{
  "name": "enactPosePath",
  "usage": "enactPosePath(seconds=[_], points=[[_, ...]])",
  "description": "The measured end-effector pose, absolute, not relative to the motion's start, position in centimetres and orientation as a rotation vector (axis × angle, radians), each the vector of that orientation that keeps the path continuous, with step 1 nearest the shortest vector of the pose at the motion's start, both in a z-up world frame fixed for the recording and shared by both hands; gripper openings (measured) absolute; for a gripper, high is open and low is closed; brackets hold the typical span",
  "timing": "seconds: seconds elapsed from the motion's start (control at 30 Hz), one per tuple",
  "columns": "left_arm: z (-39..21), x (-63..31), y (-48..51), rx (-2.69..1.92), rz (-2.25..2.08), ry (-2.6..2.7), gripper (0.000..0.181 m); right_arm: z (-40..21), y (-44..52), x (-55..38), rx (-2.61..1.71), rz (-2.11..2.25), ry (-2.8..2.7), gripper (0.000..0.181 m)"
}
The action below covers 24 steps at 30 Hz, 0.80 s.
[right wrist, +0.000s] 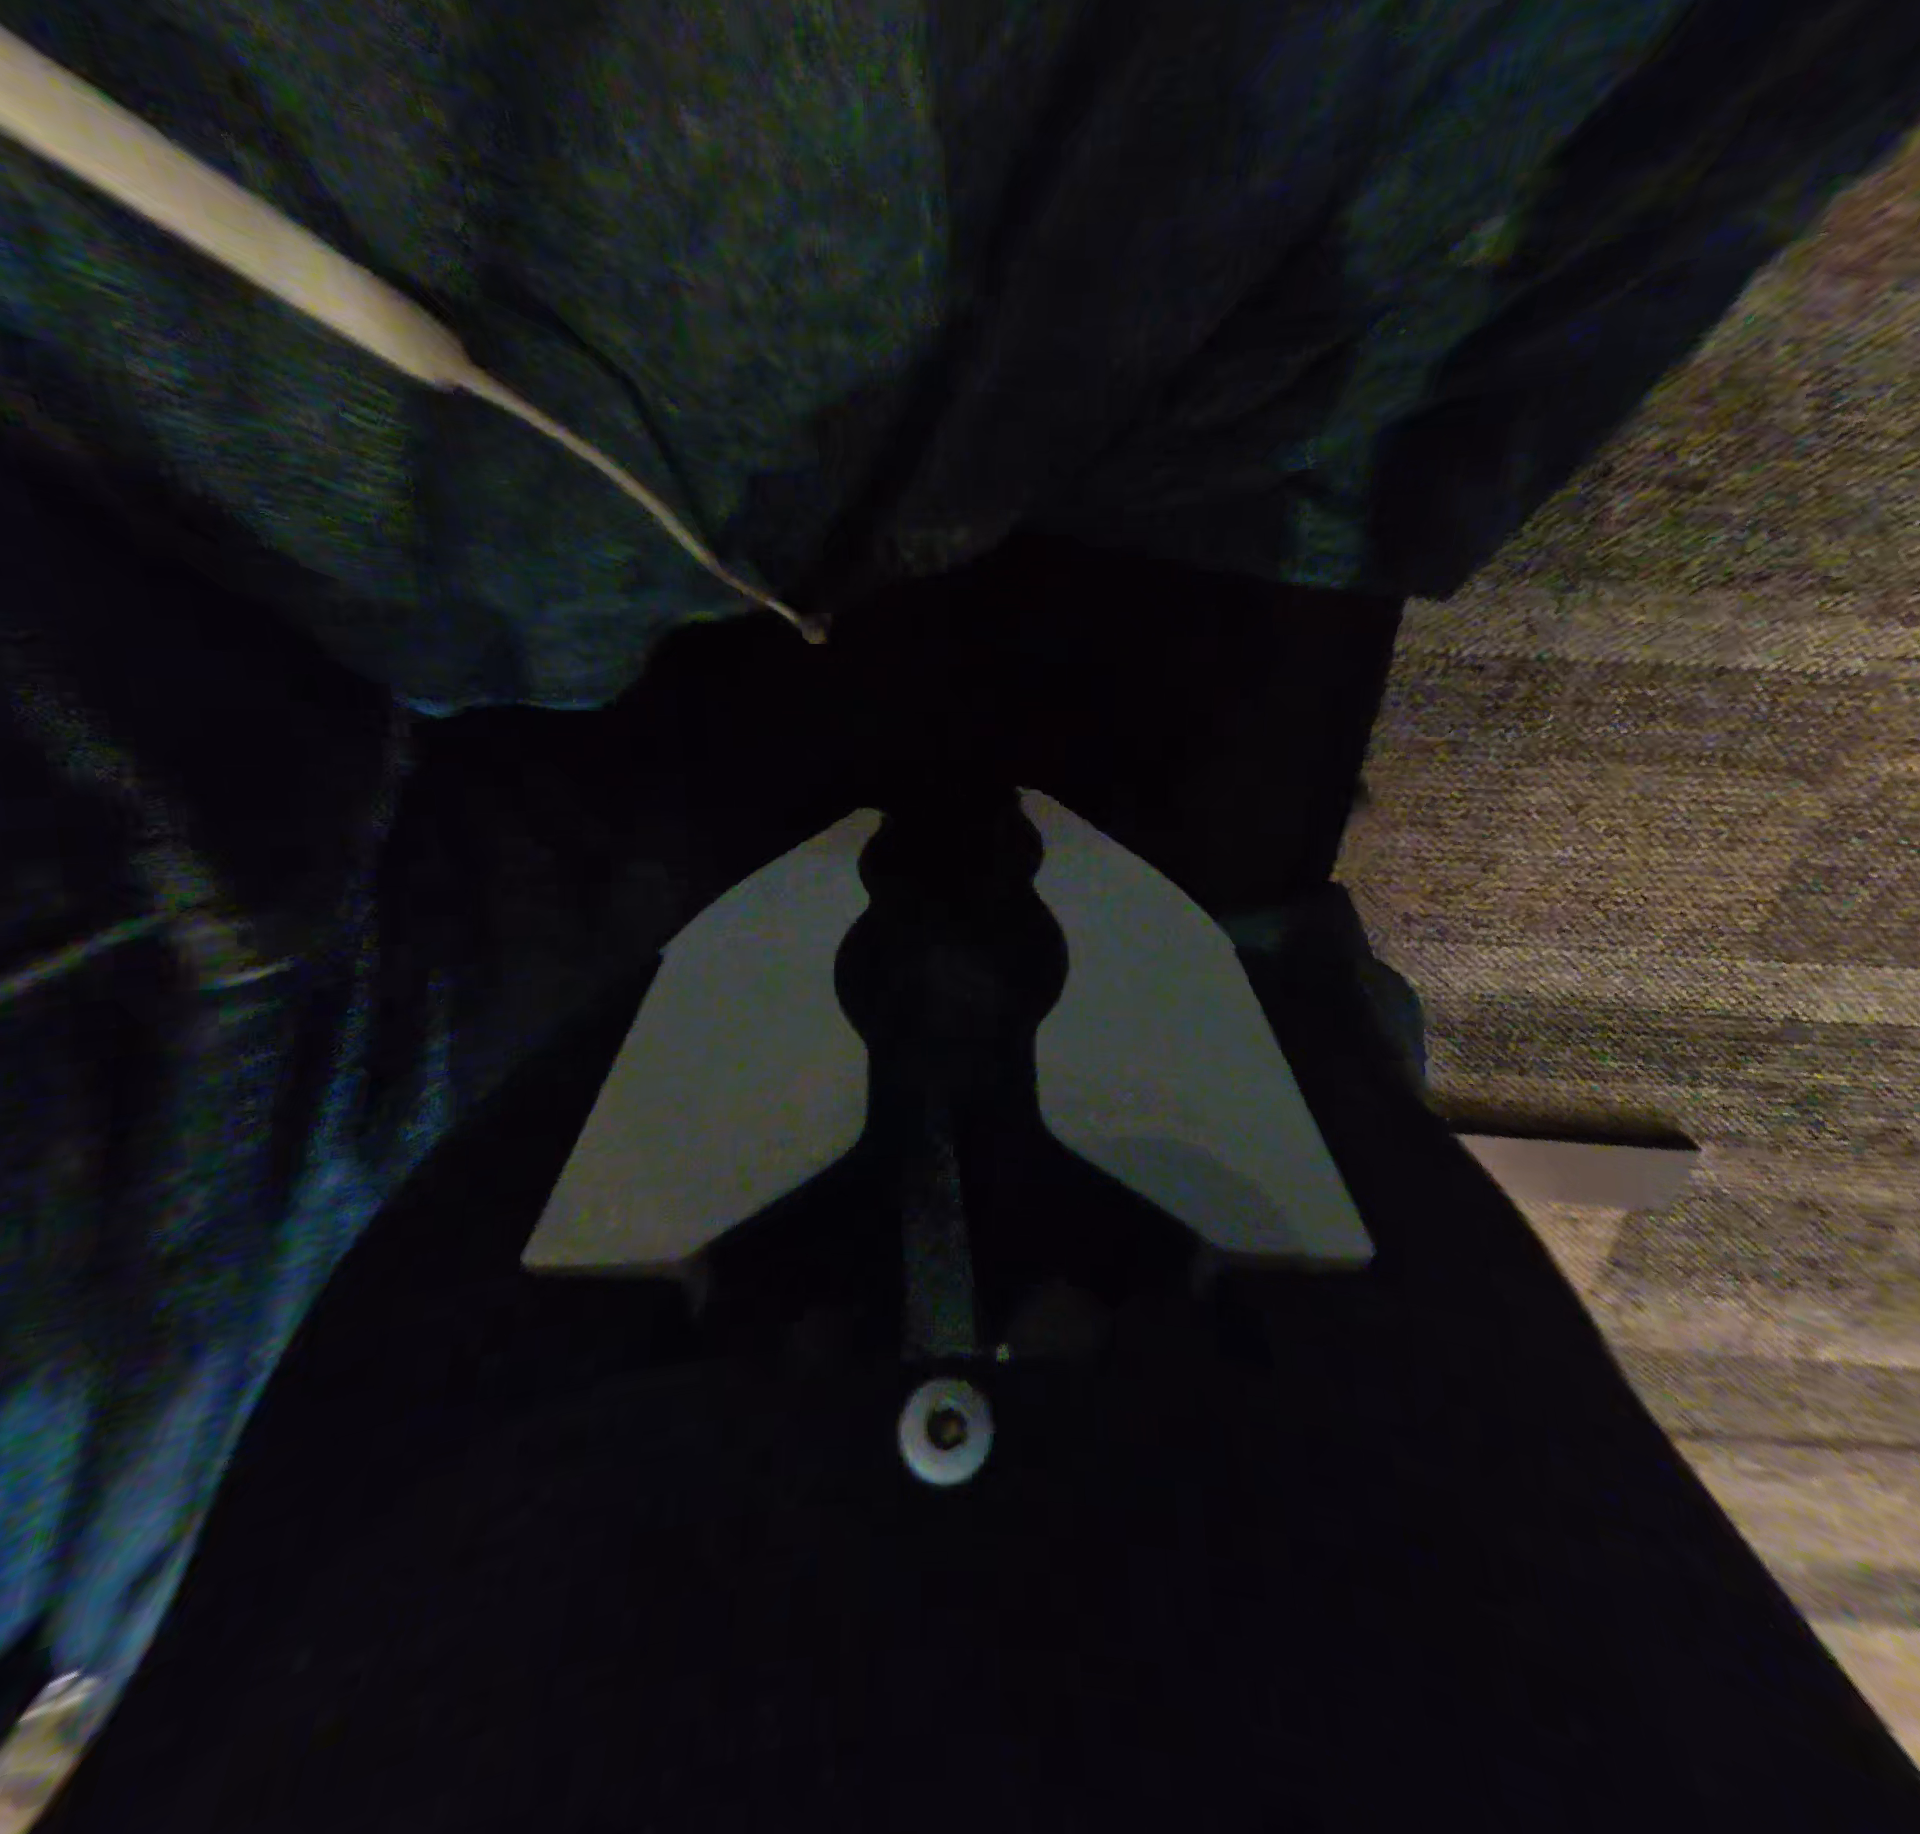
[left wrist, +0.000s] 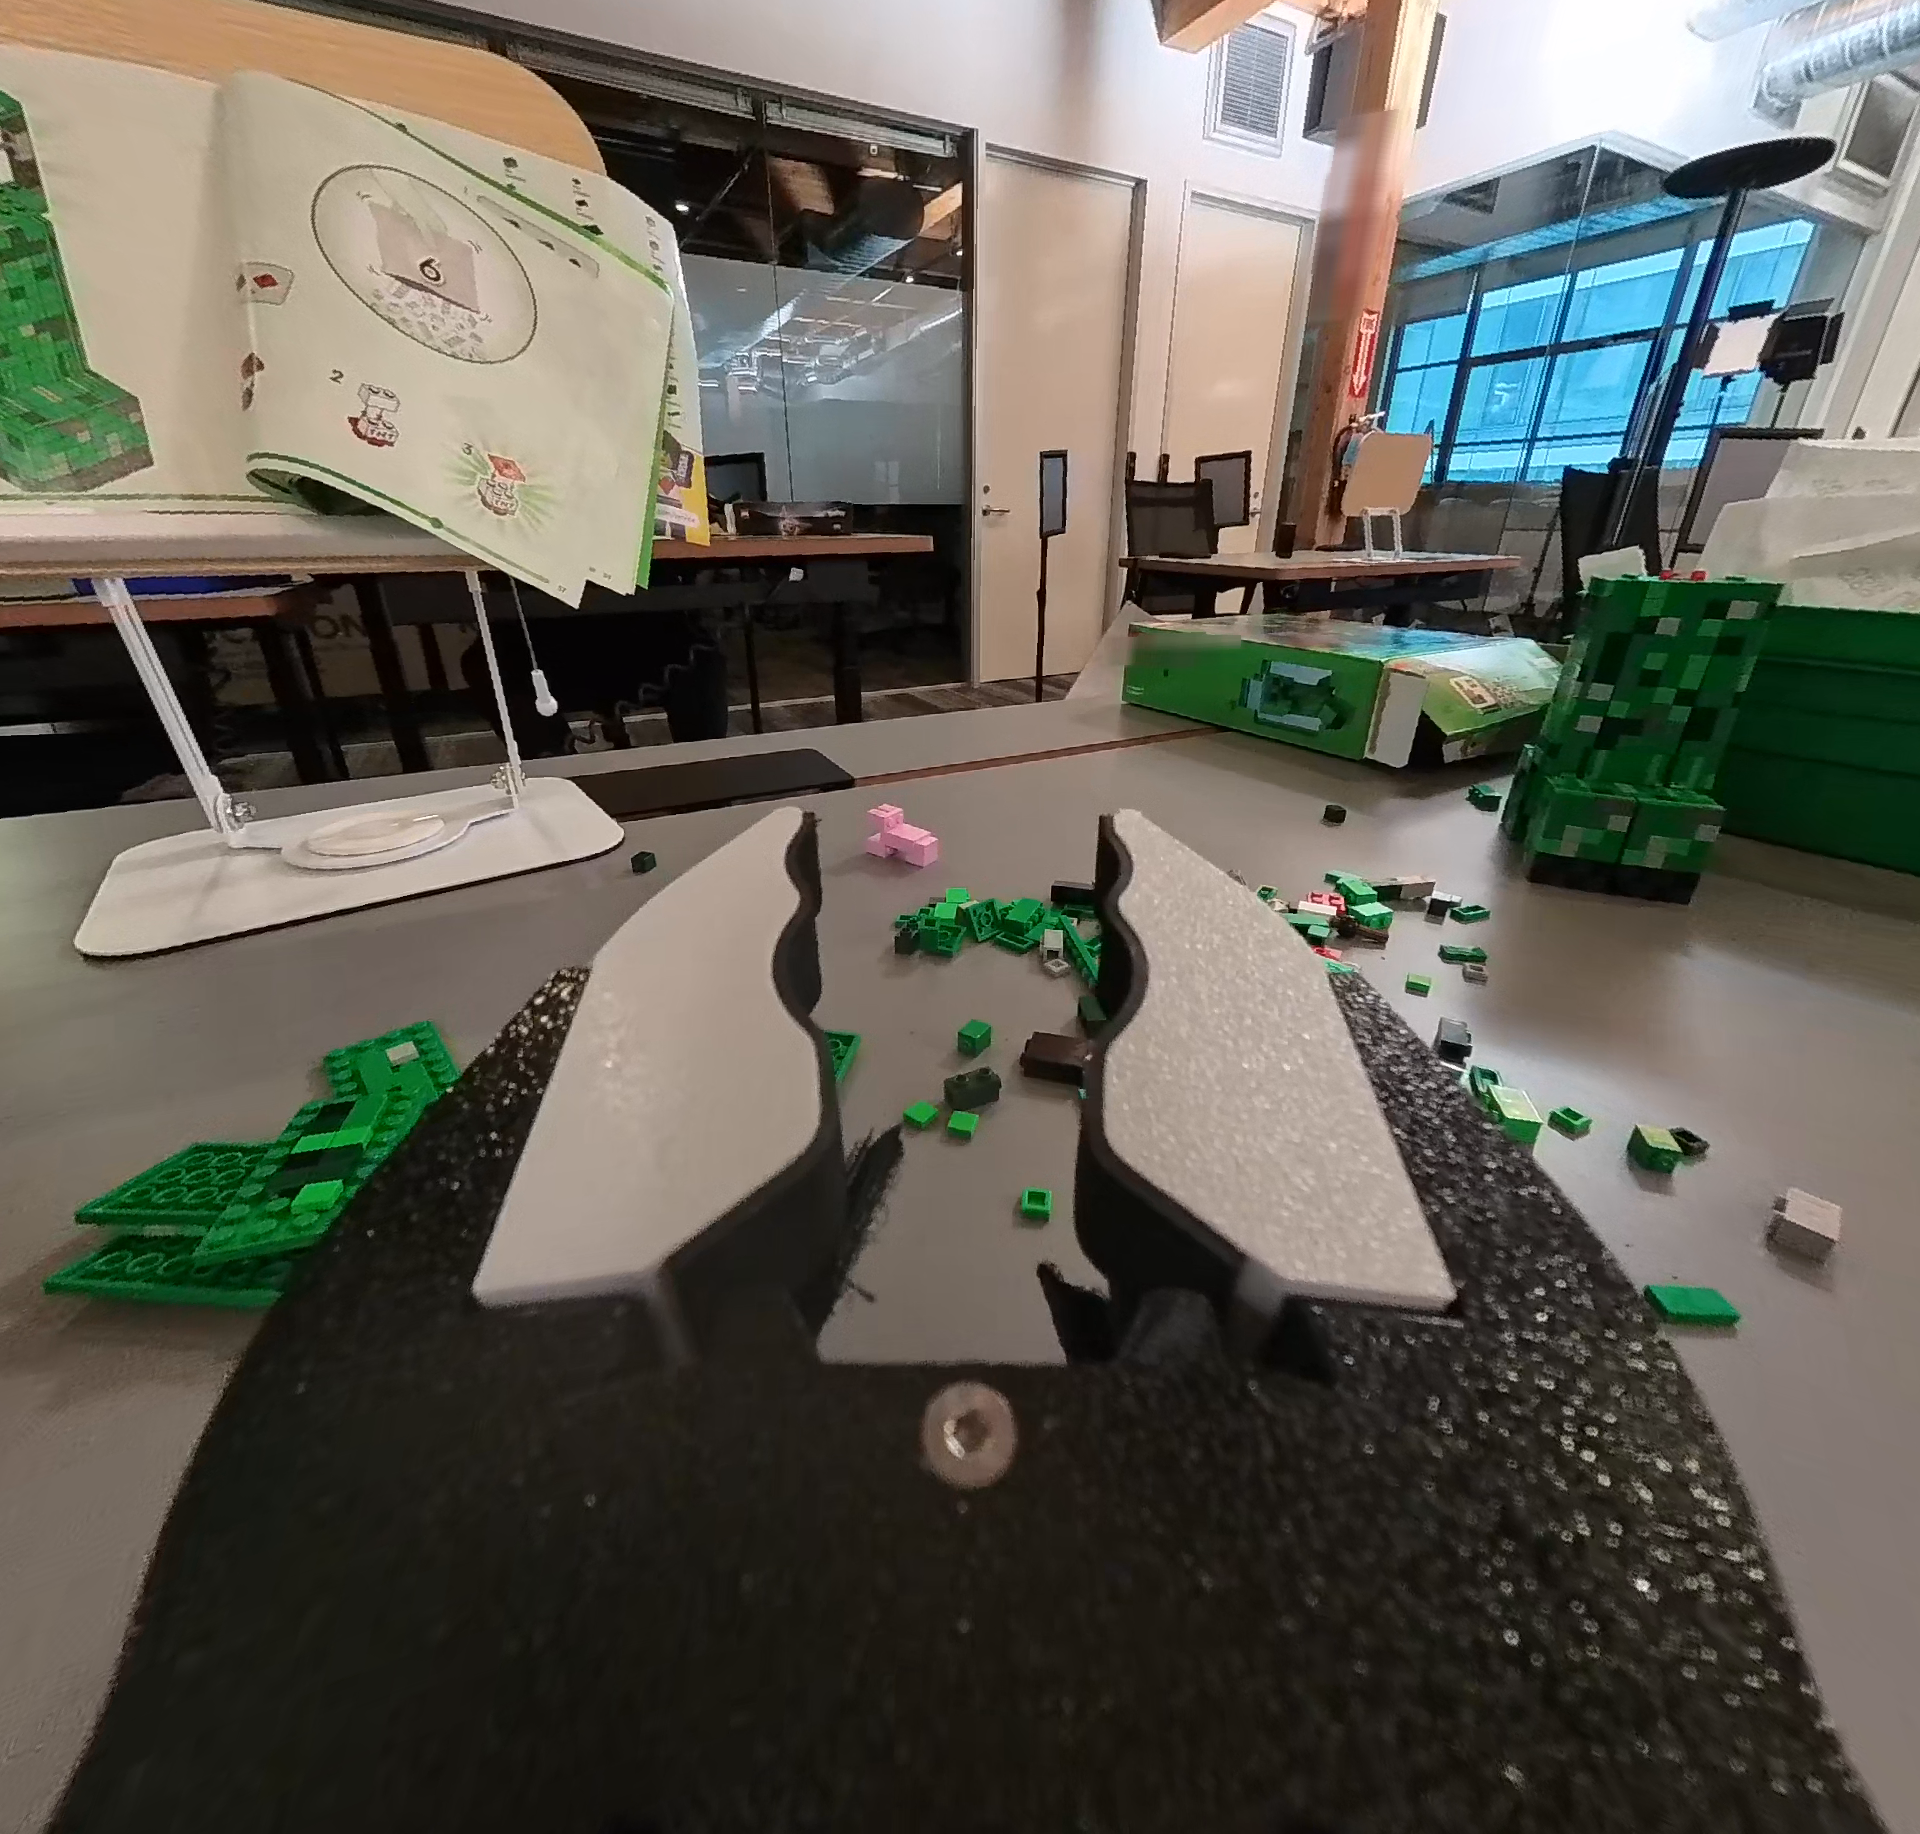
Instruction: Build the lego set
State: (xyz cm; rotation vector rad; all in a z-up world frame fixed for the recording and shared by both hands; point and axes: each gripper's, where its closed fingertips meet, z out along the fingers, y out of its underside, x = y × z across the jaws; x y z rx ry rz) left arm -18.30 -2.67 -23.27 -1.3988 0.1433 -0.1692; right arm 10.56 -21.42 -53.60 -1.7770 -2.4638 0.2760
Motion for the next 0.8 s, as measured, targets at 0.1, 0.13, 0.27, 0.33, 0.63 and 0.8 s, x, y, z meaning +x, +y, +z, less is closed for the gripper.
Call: enactPosePath(seconds=[0.1, 0.13, 0.27, 0.33, 0.63, 0.8], points=[[-23.4, -18.1, -2.5, -1.408, -0.174, 0.149, 0.05, -47.1, -22.9, 10.1, -1.791, 0.441, -2.307, 0.021], [-23.4, -18.1, -2.4, -1.412, -0.173, 0.152, 0.05, -44.7, -23.4, 9.9, -1.792, 0.506, -2.25, 0.021], [-23.4, -17.7, -2.5, -1.413, -0.146, 0.181, 0.05, -34.4, -21.6, 8.3, -1.748, 0.72, -1.896, 0.02], [-23.5, -17.4, -2.4, -1.42, -0.13, 0.203, 0.05, -30.4, -17.3, 7.9, -1.713, 0.673, -1.679, 0.02], [-23.9, -14.9, -2.4, -1.456, -0.105, 0.319, 0.052, -27.9, 2.8, 6.4, -1.543, 0.144, -1.221, 0.024], [-25.2, -12.0, -1.8, -1.538, -0.123, 0.411, 0.059, -30.0, 8.3, 2.9, -1.628, 0.232, -1.15, 0.023]])
